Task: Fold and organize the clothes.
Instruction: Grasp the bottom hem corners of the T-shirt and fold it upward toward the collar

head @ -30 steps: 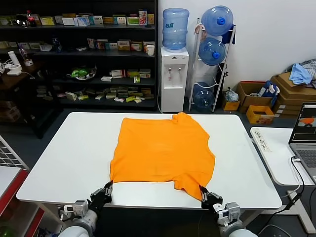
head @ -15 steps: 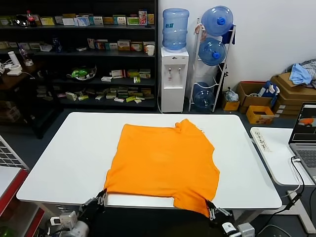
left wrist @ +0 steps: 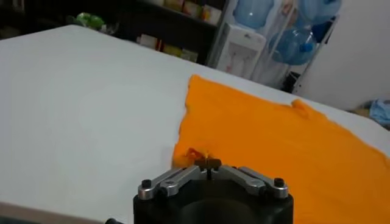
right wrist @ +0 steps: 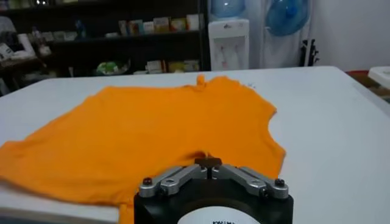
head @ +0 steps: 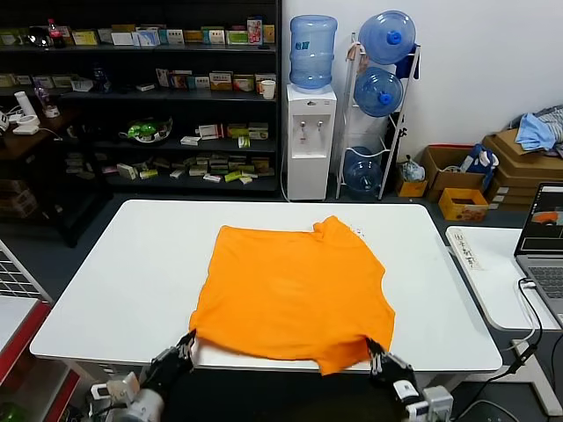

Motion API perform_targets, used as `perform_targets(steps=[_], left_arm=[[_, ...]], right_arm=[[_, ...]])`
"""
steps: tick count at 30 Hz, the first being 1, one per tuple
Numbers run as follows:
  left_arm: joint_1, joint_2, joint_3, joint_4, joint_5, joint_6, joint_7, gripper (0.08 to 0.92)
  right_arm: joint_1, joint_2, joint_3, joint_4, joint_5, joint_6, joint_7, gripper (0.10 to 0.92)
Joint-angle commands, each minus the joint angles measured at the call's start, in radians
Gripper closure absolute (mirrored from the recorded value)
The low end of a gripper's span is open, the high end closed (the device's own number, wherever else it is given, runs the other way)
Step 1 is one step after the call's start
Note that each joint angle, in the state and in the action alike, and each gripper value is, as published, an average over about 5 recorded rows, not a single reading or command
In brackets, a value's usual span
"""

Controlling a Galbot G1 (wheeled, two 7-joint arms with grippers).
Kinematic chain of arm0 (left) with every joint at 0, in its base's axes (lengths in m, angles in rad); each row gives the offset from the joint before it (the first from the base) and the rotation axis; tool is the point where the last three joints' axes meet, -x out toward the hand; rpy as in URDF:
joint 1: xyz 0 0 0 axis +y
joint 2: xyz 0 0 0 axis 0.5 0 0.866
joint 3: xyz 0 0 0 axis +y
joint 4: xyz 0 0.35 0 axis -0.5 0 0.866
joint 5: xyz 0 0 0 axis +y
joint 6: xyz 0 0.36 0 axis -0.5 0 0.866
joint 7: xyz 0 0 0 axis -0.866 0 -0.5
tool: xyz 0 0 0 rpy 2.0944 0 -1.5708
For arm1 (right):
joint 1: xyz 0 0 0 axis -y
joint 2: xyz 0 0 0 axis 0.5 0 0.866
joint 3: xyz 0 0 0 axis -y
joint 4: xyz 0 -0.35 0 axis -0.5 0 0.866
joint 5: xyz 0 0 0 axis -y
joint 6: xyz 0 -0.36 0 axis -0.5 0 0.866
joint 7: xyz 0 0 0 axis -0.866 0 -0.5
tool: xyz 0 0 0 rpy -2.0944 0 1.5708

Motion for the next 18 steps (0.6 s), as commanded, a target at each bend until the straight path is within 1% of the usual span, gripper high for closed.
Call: perform_targets(steps=[1,6,13,15,18], left_arm=[[-0.273,0.014,0.058,0.14,-0.021,-0.012,0.003,0.908],[-0.346,0.018,0.116,0.22,-0.016,-0.012,0.006,0.908],[-0.393,-0.004,0.157,0.281,0.017,-0.013,-0.005,0.908],[-0.401,-0.007,0.163,0.291,0.026,-0.013,-0.002,0.908],[-0.405,-0.011,0.165,0.302,0.041,-0.015,0.008,0.885]], right_arm=[[0.246,0.011,-0.022,-0.109,0.049,-0.016,0.027,0.901],[0.326,-0.015,-0.064,-0.171,0.083,-0.032,0.036,0.901],[0.35,-0.023,-0.102,-0.208,0.087,-0.04,0.028,0.899],[0.347,-0.02,-0.107,-0.212,0.089,-0.044,0.019,0.88],[0.338,-0.017,-0.109,-0.212,0.091,-0.048,-0.003,0.809]])
